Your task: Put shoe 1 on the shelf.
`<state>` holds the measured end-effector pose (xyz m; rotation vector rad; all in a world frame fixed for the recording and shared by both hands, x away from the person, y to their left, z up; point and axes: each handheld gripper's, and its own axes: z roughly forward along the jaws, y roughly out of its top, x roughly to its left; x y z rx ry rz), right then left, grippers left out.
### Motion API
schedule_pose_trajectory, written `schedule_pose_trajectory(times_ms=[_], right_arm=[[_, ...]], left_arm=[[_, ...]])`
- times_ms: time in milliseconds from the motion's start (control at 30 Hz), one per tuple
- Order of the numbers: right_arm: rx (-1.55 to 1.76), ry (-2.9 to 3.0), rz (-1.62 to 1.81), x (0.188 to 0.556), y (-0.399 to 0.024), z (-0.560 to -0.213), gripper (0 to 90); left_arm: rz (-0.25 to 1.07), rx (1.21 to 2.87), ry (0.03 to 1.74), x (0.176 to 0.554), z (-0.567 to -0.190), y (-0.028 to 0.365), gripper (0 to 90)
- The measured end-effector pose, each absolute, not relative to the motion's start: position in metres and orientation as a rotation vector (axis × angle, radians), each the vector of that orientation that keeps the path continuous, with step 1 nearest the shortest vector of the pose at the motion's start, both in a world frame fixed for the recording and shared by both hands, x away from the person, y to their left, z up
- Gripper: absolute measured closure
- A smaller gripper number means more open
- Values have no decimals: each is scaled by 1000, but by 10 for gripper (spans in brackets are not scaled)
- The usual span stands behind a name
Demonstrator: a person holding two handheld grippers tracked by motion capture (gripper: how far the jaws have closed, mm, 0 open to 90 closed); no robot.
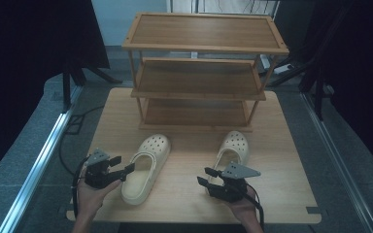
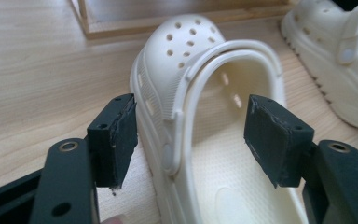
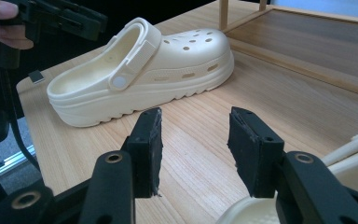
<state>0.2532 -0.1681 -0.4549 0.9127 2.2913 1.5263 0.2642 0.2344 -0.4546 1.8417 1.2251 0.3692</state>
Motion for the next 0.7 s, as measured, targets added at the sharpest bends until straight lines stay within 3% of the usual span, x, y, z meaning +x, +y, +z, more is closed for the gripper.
schedule_pose_trajectory(times_ms=[233,367,567,700], right_arm=[[916,2305,1515,254,-167,-458,542],[916,2314,1508,254,-164,-460,541],[917,2331,1493,256,-161,-465,541],[925,2330,1491,256,-162,-465,542]], left_arm=[[375,1897,1257,277,-469,222,370],[382,1955,1308,285,-481,215,453],[411,1976,1326,291,-484,210,666],[442,1967,1336,291,-484,209,701]])
